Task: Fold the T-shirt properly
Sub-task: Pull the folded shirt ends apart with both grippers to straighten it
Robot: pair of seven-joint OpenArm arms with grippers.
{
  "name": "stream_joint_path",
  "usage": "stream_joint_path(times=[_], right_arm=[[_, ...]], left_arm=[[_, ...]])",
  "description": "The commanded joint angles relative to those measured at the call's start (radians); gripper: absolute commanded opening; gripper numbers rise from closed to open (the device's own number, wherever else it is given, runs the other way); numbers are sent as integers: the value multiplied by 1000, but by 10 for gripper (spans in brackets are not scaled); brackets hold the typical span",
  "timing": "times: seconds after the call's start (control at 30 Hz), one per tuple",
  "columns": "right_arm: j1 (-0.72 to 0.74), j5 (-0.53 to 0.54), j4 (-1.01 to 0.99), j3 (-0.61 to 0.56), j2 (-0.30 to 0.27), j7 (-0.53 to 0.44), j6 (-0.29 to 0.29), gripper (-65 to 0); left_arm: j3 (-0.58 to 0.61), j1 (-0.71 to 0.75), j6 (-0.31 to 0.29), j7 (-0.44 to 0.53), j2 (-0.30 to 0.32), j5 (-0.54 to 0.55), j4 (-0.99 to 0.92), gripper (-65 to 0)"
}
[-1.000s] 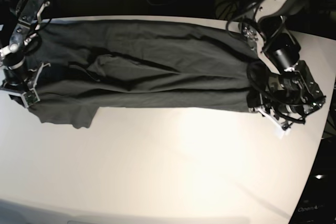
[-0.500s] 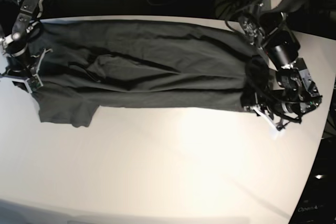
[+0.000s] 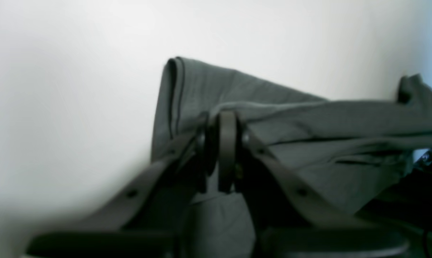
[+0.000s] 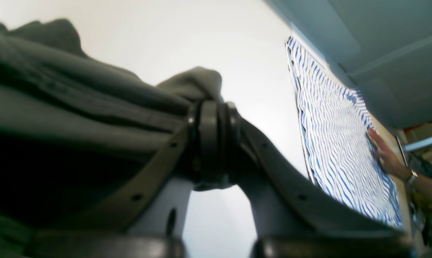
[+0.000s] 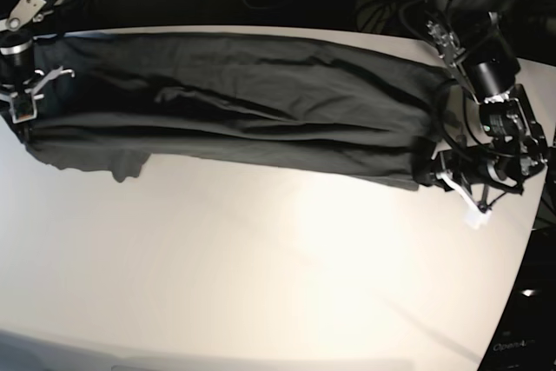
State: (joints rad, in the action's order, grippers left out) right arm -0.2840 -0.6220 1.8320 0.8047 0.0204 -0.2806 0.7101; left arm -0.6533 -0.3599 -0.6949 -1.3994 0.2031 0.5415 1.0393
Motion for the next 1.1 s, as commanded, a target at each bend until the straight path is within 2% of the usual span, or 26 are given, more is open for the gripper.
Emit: stream_joint_path(times=[0.0,0.2,0.4,0.53,0.6,0.73,1.07], right_arm=[[-11,15,16,5,-6,-36,-12,-647],[-59,20,15,17,16,-92,-12,-647],[-56,18,7,74,66,-214,-12,-647],[-54,17,-18,106,92,-291,-12,-647],[-47,17,-45,118,94,-312,-12,-647],[-45,15,-76,129,88,-323,-12,-647],[-17,15,-99,132,85,-323,-12,-647]], left_arm=[[0,-20,-3,3,19,29,12,-607],[0,0,-3,3,35,71,12,-607],[0,22,-3,3,29,90,12,-607],[59,68,-3,3,37,251,11,-607],[89,85,-3,3,65,332,11,-607],[115,109,-3,3,101,414,11,-607],[119,120,-3,3,149,426,-92,-607]])
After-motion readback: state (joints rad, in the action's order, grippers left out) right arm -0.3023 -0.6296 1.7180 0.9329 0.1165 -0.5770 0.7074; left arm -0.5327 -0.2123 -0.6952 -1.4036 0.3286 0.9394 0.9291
